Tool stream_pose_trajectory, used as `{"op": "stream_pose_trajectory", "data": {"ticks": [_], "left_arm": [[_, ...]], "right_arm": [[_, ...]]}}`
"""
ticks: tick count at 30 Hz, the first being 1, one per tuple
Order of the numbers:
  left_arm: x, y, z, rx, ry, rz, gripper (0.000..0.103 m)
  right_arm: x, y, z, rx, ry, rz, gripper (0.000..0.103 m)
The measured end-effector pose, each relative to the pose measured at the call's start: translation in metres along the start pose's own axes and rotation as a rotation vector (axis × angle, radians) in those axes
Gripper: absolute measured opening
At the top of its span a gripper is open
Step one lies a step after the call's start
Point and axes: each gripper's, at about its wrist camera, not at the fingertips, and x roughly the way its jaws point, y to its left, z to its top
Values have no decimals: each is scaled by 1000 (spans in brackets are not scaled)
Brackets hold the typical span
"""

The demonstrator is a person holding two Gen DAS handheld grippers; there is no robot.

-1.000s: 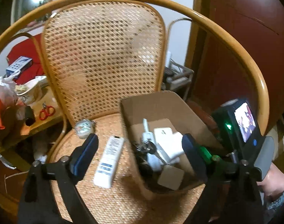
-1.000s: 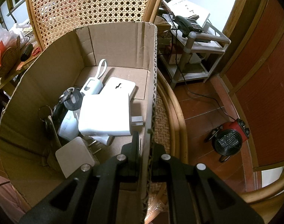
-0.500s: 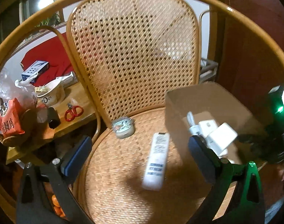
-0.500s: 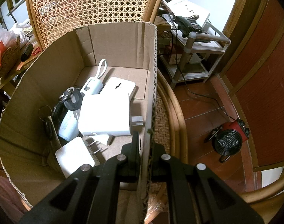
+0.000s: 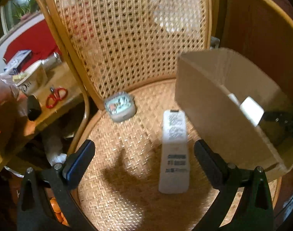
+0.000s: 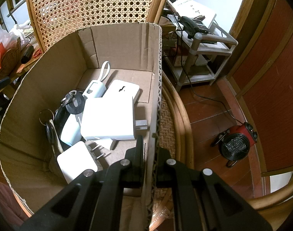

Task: Organize rigid objects
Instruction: 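Move the left tool back and close it on the white remote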

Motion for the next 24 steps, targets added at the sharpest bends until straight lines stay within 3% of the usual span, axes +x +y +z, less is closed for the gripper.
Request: {"op": "stream_pose_trajectory", "data": {"ticks": [3,9,13,19,22,24], "left_arm": [[16,5,-7,2,53,-28,102],[25,-4,-13,25,67,-38,102],[36,-14,-16,31,79,-8,102],[47,-37,-18,100,48,108,102],[49,-32,-17,78,55,84,103],[52,-25,-18,19,77,44,97]], "right_arm": [[0,0,1,0,0,0,11],[0,-1,1,0,1,0,11],[0,-1,0,0,0,0,11],[0,-1,1,0,0,0,11],[0,-1,1,0,0,0,11],[0,0,1,-1,0,0,11]]}}
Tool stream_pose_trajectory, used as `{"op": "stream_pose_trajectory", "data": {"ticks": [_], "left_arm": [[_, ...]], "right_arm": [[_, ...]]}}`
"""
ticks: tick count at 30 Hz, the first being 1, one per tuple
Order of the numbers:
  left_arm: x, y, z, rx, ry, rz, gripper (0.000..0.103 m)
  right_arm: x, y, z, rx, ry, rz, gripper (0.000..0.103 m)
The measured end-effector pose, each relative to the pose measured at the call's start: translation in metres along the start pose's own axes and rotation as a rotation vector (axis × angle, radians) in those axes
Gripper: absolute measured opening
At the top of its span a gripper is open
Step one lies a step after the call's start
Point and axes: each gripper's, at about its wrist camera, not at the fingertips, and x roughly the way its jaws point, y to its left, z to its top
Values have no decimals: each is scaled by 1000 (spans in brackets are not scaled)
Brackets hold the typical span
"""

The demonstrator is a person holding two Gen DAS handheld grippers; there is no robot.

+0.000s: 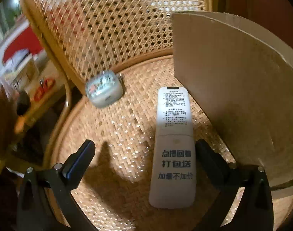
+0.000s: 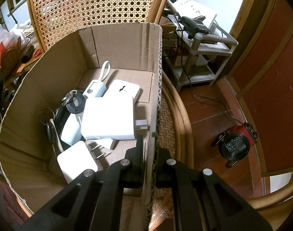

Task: Organize rigid objects
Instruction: 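Move the left tool back and close it on the white remote, then lift the white remote with the left tool and drop it into the box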

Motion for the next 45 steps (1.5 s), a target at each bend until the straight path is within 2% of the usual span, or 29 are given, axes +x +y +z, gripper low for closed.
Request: {"op": "stream_pose_trajectory", "data": {"ticks": [2,3,4,5,6,8,12,24,27,35,37,41,45], "left_arm": [[2,8,-1,-83,24,-79,86],[1,6,0,-71,27,-65,75],[-2,2,0,-53,22,-81,66],[-6,-4,0,-35,21,-91,48],[-8,-8,0,-18,23,-89,42],[-10,-14,0,-5,26,-53,42],[-8,1,4,-118,60,-103,41],[-20,36,-9,-313,92,-207,41],[-27,36,-8,-281,56,-121,40],[-54,33,-1,-200,-24,-44,40],[-59,32,0,-189,-43,-40,40],[-73,32,3,-224,-79,-79,40],[-81,24,7,-211,-115,-67,40]], "right_arm": [[0,0,0,0,0,0,11],[0,0,0,0,0,0,11],[0,0,0,1,0,0,11],[0,0,0,0,0,0,11],[0,0,0,1,0,0,11],[0,0,0,0,0,0,11],[0,0,0,0,0,0,11],[0,0,0,-1,0,0,11],[0,0,0,-1,0,0,11],[0,0,0,-1,0,0,11],[0,0,0,0,0,0,11],[0,0,0,-1,0,0,11],[0,0,0,-1,0,0,11]]}}
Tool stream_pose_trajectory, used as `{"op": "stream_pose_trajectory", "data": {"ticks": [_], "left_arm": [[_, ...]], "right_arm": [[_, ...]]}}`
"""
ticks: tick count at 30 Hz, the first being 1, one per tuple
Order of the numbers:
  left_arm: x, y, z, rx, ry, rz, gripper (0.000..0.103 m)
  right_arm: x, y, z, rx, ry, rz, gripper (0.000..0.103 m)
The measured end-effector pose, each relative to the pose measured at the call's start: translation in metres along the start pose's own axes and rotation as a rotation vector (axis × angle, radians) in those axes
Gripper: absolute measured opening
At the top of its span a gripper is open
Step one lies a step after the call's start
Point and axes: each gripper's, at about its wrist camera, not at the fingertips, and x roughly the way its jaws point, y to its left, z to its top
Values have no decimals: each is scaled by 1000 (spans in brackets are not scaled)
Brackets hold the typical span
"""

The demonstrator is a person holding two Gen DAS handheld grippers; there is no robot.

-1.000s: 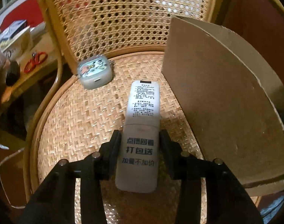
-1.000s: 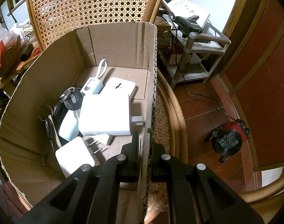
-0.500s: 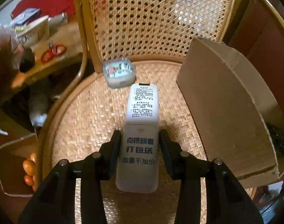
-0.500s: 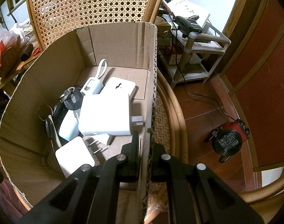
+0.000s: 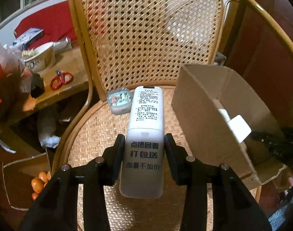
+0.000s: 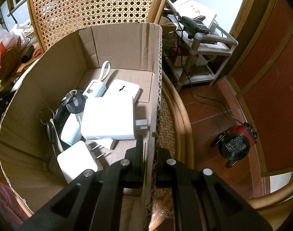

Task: Organize rigid objects
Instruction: 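Lift the white remote with the left tool and drop it into the box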

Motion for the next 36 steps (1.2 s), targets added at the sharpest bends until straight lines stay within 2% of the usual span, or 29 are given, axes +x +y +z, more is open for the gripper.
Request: {"op": "stream_pose_trajectory", "data": {"ticks": [6,10,13,20,23,27,32,33,34,35,36], "left_arm": [[-22,-12,14,-22,-83,-51,40],[-46,-26,27,9,-186,-25,40],[-61,-34,37,-4,-228,-54,40],[-62,-61,42,-36,-234,-116,40],[-55,-77,40,-29,-211,-163,40],[-45,-99,35,5,-174,-167,40],[-32,-109,33,1,-122,-187,38],[-30,-110,32,4,-118,-180,33],[-28,-112,32,8,-115,-169,18],[-27,-112,33,10,-109,-167,12],[-25,-113,33,10,-99,-172,12]], "right_arm": [[0,0,0,-1,0,0,11],[0,0,0,0,-1,0,11],[0,0,0,6,3,-2,11],[1,0,1,10,8,-3,11],[1,0,1,6,5,-2,11],[1,0,0,5,4,-2,11],[1,0,0,5,4,-2,11],[1,0,0,5,4,-2,11],[1,0,0,5,4,-2,11],[1,0,0,5,4,-2,11],[1,0,0,5,3,-1,11]]}}
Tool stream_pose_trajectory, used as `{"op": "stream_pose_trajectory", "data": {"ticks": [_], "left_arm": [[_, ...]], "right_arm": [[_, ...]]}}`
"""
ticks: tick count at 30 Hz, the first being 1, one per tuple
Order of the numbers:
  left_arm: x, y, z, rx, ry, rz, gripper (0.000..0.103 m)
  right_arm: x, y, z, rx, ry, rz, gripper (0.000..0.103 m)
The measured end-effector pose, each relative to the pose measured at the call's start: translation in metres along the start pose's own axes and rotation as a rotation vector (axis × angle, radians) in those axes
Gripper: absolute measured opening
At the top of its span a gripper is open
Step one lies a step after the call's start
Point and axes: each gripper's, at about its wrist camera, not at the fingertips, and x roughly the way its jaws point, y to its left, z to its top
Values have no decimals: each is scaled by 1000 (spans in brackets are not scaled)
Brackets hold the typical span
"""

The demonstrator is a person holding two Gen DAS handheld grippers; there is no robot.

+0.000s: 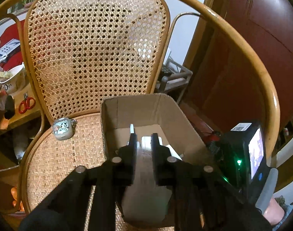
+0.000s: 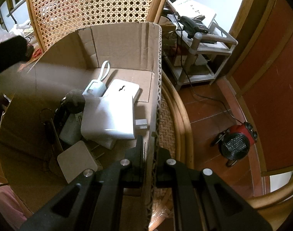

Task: Organize rigid objects
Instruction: 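Lift the white remote with the left tool and drop it into the box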

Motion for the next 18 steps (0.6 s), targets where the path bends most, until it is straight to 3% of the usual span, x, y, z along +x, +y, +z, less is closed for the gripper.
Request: {"op": "stream_pose_trajectory", "data": {"ticks": [7,10,12,14,18], "left_arm": [[10,6,-1,7,23,41,17],[12,22,6,-5,15,76,37],[14,34,13,-9,17,131,81],[15,51,20,-8,0,203,90],[30,82,33,-19,46,310,95]], "right_arm": [[0,0,2,4,2,2,11],[0,0,2,4,2,2,11],[0,1,2,4,2,2,11],[0,0,2,3,2,2,11],[0,1,2,-2,0,4,11]]}}
